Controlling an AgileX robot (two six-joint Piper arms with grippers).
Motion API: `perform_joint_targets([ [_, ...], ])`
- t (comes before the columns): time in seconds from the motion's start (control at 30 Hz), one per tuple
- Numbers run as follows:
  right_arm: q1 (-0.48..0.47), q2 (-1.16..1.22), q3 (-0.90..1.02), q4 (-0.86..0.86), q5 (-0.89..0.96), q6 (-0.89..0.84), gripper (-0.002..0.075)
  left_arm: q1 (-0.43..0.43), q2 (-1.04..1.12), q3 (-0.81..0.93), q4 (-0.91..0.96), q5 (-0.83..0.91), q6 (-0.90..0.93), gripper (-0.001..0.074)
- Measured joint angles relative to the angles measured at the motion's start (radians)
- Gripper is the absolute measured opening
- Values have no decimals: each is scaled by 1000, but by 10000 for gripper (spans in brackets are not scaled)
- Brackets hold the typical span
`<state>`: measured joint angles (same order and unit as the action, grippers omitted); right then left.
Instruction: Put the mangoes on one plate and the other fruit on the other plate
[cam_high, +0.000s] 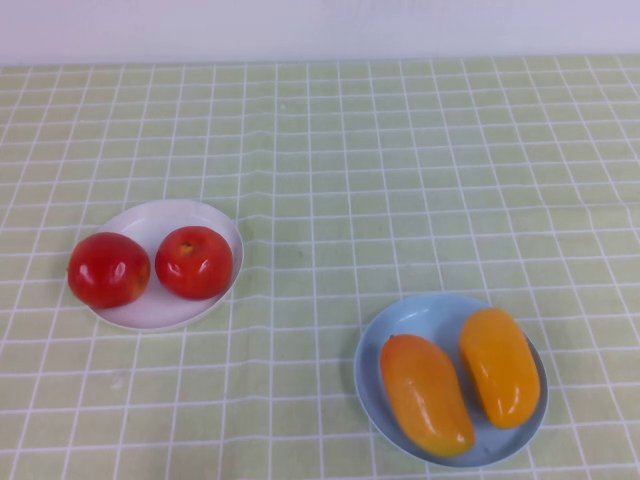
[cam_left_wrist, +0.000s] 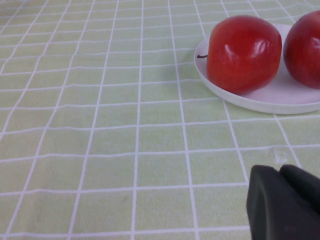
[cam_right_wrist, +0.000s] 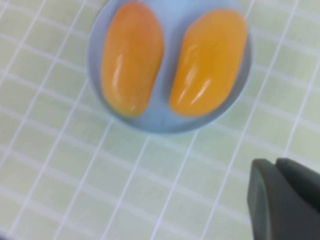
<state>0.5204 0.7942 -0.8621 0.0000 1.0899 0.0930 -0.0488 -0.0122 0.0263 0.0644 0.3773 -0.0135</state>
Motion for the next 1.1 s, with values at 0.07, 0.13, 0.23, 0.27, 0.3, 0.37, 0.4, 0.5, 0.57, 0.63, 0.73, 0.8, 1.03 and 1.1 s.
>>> perform_joint_targets([
  [0.07,0,-10,61,-22,-95,-4,-15,0,0,0,0,0,0,4],
  [0.13,-5,-22,138,-32,-200,-6,-15,0,0,0,0,0,0,4],
  [0.23,-67,-78,284,-32,-385,-8,-15,0,0,0,0,0,0,4],
  [0.27,-96,-102,330,-28,-439,-10,-15,0,0,0,0,0,0,4],
  [0.3,-136,-136,391,-23,-504,-11,-15,0,0,0,0,0,-2,4],
  [0.37,-215,-207,504,-15,-639,-11,-15,0,0,0,0,0,-2,4],
  [0.4,-259,-250,566,-13,-710,-11,-15,0,0,0,0,0,-2,4],
  [0.5,-372,-367,737,-11,-897,-11,-15,0,0,0,0,0,-2,4],
  [0.57,-424,-441,812,-11,-977,-11,-15,0,0,0,0,0,-2,4],
  [0.63,-459,-518,873,-10,-1029,-11,-15,0,0,0,0,0,-2,4],
  [0.73,-476,-619,886,6,-1005,-11,-15,0,0,0,0,0,-2,4],
  [0.8,-478,-680,886,13,-979,-11,-15,0,0,0,0,0,-2,4],
  [1.03,-457,-801,886,13,-807,-11,-15,0,0,0,0,0,-2,4],
  [1.1,-453,-801,886,13,-765,-18,-15,0,0,0,0,0,-2,4],
])
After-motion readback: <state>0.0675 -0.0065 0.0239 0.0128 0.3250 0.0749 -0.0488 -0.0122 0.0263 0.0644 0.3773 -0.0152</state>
